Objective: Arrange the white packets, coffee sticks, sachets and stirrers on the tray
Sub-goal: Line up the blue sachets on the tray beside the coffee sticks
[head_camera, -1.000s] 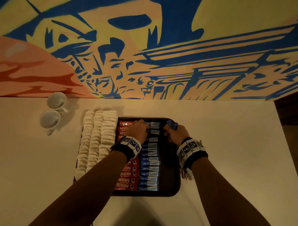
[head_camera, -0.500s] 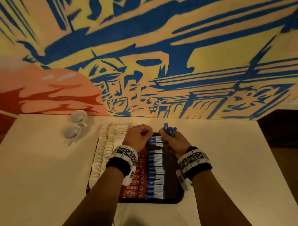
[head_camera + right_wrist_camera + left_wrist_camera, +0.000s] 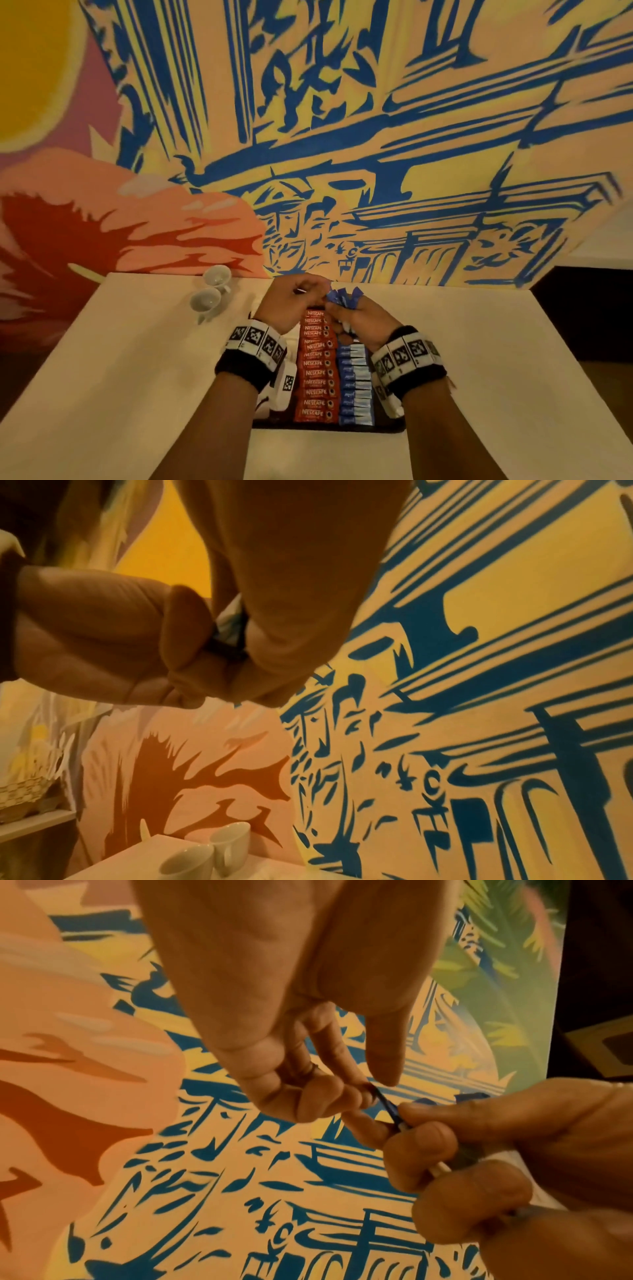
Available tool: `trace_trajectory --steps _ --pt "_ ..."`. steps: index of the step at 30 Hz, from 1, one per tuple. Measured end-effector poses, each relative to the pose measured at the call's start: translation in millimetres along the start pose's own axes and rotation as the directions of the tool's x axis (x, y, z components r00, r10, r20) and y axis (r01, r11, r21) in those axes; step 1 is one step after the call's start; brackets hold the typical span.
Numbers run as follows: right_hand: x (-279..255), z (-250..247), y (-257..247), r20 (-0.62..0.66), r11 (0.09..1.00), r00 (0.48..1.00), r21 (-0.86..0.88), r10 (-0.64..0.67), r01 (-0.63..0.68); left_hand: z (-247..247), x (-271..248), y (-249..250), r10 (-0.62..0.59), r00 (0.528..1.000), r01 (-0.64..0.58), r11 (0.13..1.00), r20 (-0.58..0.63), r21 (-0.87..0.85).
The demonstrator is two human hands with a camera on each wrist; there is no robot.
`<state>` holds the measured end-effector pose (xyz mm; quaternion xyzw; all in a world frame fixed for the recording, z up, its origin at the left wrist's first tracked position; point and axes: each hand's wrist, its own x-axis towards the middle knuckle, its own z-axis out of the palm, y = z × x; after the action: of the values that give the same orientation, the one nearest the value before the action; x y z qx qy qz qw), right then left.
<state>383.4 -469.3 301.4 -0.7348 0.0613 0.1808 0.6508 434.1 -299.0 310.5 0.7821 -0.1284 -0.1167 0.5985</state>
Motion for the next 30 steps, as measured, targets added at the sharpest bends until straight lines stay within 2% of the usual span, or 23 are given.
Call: trace_trajectory --steps 3,8,14,17,20,28,30 --pt "-19 15 -8 0.003 0.998 0.998 -0.002 -0.059 0.059 -12 -17 4 0.005 1.0 -0.005 1.0 -0.012 0.002" --pt "-44 29 -12 -0.069 0.993 0.992 0.036 -0.107 0.109 -30 -39 9 -0.002 1.0 0.002 1.0 -0.001 -0.028" --pt "-62 47 -25 -0.107 0.98 0.981 -0.132 -0.162 0.147 -42 -65 17 0.099 0.995 -0.098 0.994 0.029 -0.043" --pt "-67 54 -31 -0.098 0.968 0.985 -0.222 -0.144 0.119 -45 -75 24 0.133 0.99 -0.129 0.989 0.052 -0.078" --pt "-72 62 -39 -0.056 0.952 0.984 -0.267 -0.171 0.15 -47 -82 27 0.172 0.984 -0.17 0.985 0.052 -0.034" --pt "-66 67 -38 0.023 0.944 0.98 -0.264 -0.196 0.195 -57 -83 23 0.19 0.982 -0.19 0.982 0.011 0.007" --pt "-66 66 -33 0.01 0.954 0.98 -0.224 -0.2 0.197 -60 -83 22 0.177 0.984 -0.178 0.984 -0.025 -0.013"
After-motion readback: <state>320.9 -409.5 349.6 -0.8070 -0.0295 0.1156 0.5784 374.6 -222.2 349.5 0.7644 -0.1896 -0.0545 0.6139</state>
